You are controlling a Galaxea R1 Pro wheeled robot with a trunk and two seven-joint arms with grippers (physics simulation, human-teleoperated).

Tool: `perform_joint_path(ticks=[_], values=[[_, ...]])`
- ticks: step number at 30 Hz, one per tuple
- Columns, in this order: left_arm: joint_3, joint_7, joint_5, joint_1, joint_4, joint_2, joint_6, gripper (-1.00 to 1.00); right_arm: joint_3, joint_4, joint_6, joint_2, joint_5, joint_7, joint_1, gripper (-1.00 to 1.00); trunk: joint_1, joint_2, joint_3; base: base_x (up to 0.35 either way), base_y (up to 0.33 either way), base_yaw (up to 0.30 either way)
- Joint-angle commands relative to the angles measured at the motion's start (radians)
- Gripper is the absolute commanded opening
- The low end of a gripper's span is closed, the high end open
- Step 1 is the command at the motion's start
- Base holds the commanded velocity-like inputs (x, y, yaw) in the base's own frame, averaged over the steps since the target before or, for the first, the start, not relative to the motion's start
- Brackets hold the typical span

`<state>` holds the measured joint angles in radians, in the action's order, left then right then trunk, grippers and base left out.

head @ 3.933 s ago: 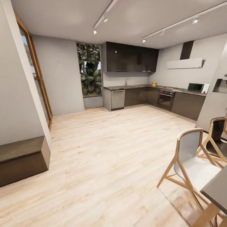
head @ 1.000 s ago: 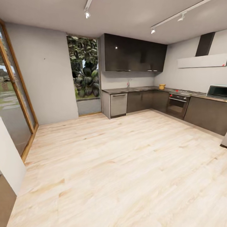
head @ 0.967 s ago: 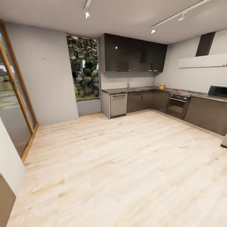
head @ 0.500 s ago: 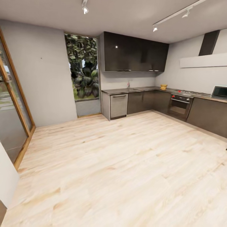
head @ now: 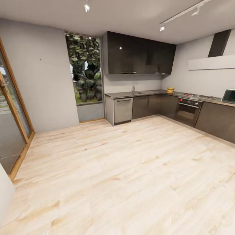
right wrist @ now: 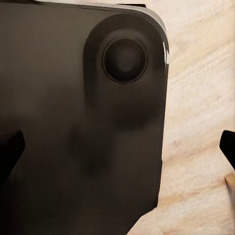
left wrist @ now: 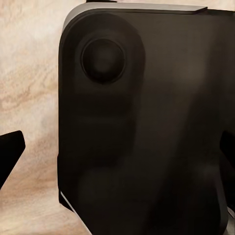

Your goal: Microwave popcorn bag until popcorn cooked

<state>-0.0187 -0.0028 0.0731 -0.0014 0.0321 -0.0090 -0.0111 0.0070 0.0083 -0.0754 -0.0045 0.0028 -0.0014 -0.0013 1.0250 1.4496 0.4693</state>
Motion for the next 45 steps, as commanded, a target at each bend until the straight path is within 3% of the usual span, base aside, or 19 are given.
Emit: perform_joint_path(ticks=[1, 45], values=[[-0.001, 0.000, 0.007, 0.000, 0.000, 0.000, -0.001, 1.00, 0.001, 0.001, -0.004, 0.000, 0.000, 0.000, 0.000, 1.00, 0.000, 0.000, 0.001, 0.010, 0.000, 0.000], [-0.001, 0.000, 0.008, 0.000, 0.000, 0.000, -0.001, 1.00, 0.001, 0.001, -0.004, 0.000, 0.002, 0.000, 0.000, 1.00, 0.000, 0.000, 0.001, 0.000, 0.000, -0.148]])
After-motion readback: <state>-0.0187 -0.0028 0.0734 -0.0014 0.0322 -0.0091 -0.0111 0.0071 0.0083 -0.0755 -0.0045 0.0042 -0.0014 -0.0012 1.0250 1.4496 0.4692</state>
